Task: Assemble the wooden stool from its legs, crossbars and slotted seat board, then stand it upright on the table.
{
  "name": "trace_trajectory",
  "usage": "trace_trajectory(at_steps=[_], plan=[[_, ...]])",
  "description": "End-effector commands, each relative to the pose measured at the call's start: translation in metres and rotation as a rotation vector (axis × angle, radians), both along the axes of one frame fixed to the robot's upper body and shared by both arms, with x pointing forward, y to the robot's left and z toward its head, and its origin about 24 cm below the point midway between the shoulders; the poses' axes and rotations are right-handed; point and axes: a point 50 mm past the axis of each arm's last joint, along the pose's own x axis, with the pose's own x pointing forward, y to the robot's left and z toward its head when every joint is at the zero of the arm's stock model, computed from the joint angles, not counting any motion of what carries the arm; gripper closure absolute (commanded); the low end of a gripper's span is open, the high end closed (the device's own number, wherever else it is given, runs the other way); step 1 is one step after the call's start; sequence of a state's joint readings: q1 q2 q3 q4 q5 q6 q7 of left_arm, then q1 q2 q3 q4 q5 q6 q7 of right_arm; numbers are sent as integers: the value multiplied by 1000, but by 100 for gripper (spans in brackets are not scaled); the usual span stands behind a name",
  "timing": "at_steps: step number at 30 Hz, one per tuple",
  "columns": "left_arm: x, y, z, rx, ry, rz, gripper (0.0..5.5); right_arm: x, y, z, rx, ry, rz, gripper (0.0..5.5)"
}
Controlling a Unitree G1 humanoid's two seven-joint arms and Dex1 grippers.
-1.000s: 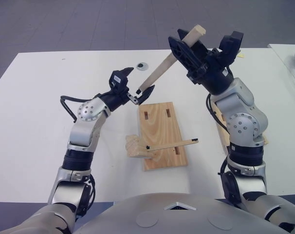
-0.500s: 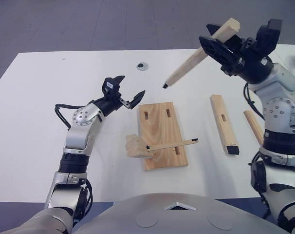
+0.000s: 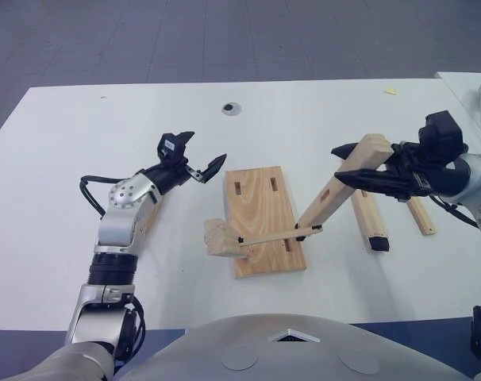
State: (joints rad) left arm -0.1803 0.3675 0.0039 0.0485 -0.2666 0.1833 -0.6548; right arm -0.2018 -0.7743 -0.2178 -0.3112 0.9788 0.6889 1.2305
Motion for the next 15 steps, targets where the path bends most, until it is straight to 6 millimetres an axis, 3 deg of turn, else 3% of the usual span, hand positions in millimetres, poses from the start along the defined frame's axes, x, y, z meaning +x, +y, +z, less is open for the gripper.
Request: trace_trajectory(at_steps=[1, 6, 15], plan=[[-1, 4, 0, 14, 6, -13, 10, -7, 2, 6, 42, -34, -6, 343], [0, 7, 0, 20, 9, -15, 10, -24, 9, -9, 22, -19, 32, 343], [0, 3, 0, 26, 14, -50, 10, -23, 13, -18, 38, -74, -10, 343]])
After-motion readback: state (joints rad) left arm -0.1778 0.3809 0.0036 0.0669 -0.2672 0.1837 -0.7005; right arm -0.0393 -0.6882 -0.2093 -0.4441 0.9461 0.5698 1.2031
